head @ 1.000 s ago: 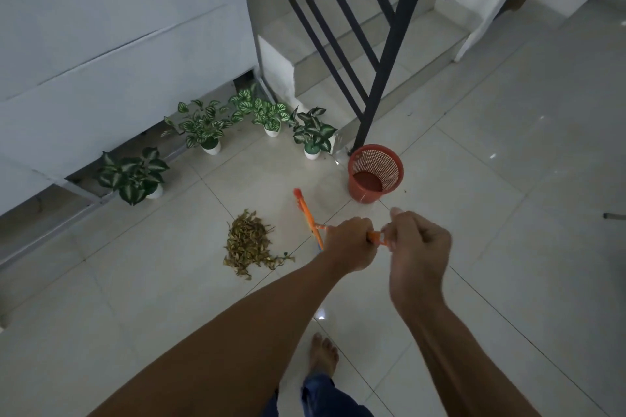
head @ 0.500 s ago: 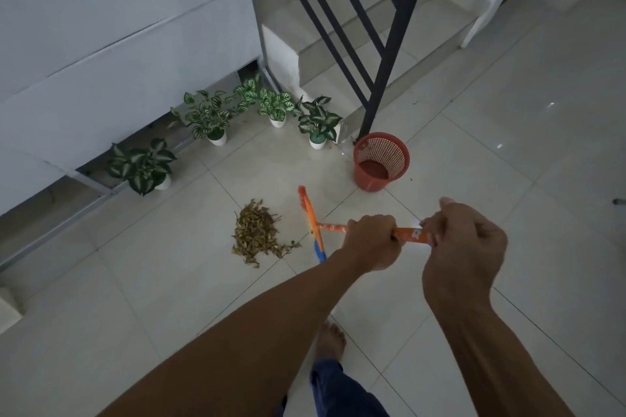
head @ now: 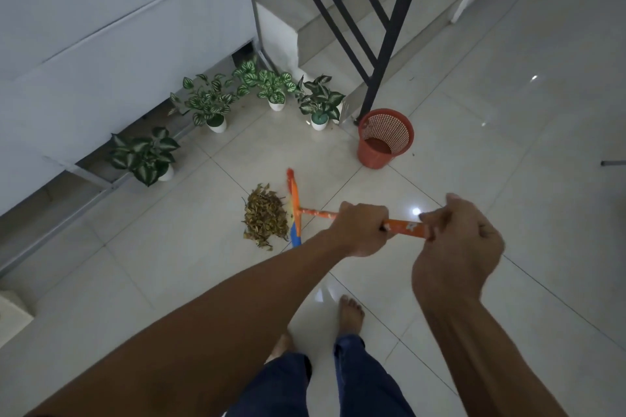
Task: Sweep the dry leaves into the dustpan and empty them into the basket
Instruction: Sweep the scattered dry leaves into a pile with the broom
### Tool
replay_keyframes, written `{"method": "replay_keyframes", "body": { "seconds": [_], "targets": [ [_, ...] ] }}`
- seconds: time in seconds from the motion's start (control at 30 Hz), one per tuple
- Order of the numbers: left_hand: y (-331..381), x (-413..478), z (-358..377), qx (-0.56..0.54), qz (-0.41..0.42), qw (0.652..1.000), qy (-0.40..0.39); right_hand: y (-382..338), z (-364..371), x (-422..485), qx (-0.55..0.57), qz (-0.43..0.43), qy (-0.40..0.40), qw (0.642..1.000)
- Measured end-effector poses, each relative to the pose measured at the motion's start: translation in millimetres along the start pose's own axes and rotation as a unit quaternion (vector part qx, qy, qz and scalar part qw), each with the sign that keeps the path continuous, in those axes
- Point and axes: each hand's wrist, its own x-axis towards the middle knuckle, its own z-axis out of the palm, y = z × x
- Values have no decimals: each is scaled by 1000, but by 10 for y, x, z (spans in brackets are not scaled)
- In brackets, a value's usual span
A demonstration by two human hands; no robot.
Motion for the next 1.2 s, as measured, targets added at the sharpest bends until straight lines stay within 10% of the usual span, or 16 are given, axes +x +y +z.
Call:
{"method": "replay_keyframes", "body": {
  "seconds": [0.9, 1.2],
  "targets": [
    [-188, -526, -17, -12, 20, 999, -32, 120, 38, -648, -56, -63, -17, 996],
    [-90, -730, -96, -63, -72, 982, 165, -182, 162, -522, -43, -110, -196, 973]
  ]
}}
